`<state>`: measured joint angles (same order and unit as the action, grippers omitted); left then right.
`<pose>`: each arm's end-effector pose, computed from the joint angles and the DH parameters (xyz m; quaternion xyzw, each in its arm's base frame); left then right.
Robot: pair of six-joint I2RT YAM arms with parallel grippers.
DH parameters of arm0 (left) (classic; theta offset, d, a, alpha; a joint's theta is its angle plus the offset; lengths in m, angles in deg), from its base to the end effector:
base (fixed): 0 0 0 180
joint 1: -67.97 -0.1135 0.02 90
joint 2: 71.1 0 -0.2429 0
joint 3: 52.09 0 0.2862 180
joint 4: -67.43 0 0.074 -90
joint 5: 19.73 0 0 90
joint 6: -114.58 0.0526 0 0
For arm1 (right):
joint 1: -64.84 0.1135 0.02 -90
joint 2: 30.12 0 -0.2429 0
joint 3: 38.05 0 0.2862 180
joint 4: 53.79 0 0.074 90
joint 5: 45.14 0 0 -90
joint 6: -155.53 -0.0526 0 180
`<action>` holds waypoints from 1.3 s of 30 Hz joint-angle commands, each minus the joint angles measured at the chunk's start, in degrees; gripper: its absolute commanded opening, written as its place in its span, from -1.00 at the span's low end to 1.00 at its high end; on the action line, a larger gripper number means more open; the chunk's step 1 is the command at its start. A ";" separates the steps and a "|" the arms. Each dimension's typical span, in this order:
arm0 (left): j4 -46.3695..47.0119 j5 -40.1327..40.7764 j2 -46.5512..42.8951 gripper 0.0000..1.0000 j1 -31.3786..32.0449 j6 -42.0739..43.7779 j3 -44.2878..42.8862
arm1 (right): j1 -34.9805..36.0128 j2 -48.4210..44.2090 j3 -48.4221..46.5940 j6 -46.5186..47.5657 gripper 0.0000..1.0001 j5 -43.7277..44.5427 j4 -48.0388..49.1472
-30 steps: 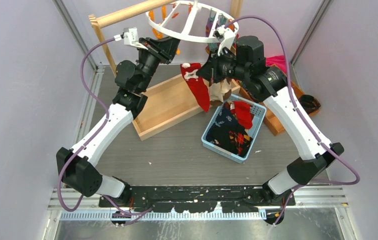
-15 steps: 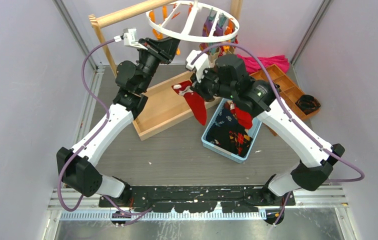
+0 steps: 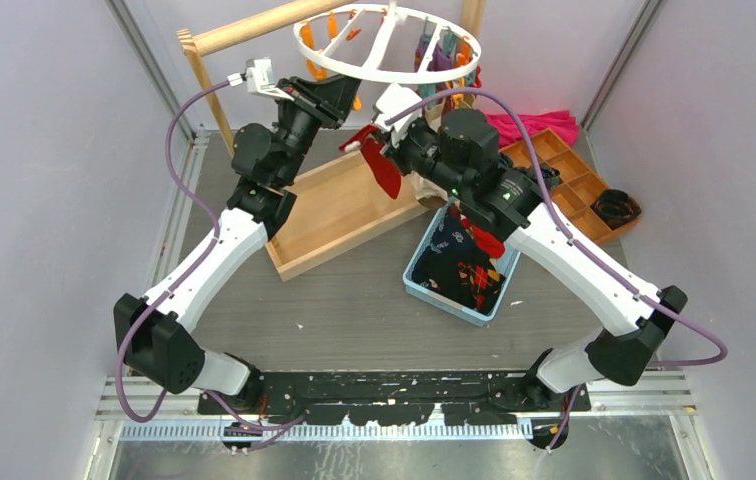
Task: Clip the socks to the hanger
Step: Clamp the sock onto the hanger.
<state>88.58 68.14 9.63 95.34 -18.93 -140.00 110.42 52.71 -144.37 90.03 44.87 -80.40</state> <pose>0.3332 -0.1747 0.4491 -0.0561 0.5096 -0.5056 0.6939 0.2650 0.2704 0.4617 -0.4168 0.5945 0.1257 0.6760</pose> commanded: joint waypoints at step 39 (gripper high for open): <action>10.34 -5.28 0.47 -0.99 -0.94 0.08 2.35 | -3.88 7.21 -13.59 -22.55 -0.99 -2.61 -0.75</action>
<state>94.11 64.05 10.18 94.77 -19.93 -138.03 106.73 61.43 -155.38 69.35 43.62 -81.86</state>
